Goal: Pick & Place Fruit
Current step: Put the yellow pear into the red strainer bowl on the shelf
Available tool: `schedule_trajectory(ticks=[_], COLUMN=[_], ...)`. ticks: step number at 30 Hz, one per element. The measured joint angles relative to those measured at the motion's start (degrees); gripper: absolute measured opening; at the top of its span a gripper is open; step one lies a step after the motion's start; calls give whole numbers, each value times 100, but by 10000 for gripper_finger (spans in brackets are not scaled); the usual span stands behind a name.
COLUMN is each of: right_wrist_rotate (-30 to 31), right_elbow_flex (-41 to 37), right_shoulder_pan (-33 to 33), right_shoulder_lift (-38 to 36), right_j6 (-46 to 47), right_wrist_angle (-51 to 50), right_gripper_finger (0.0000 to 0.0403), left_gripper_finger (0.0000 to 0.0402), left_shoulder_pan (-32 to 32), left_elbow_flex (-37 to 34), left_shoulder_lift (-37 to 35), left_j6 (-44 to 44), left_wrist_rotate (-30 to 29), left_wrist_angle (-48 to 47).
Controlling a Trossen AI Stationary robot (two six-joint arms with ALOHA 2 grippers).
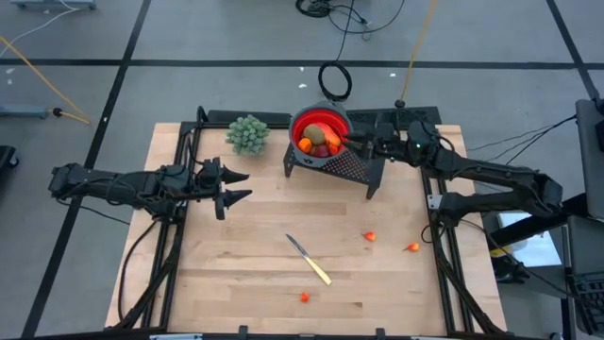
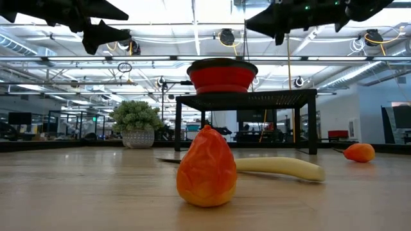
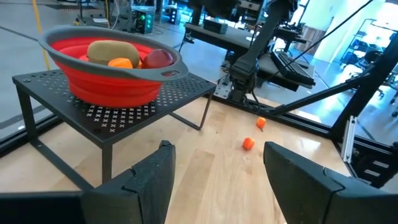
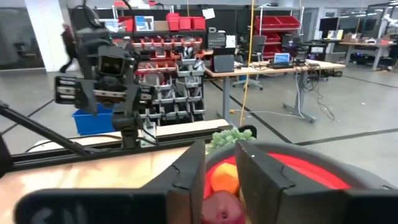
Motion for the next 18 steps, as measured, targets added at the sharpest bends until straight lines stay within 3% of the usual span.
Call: schedule_trajectory(ticks=[9, 18], right_wrist_rotate=[-5, -695], right_elbow_flex=[0, 0], right_shoulder_pan=[213, 415], right_shoulder_lift=[-501, -909], right_j6=[0, 0], right_wrist_angle=[-481, -1070], right_gripper_finger=[8, 1], left_gripper_finger=[243, 243], left_shoulder_pan=[0, 0], left_elbow_flex=[4, 4], left_shoulder_lift=[-15, -9], left_j6=[45, 122], left_wrist_rotate=[491, 548], left_wrist_angle=[-32, -184])
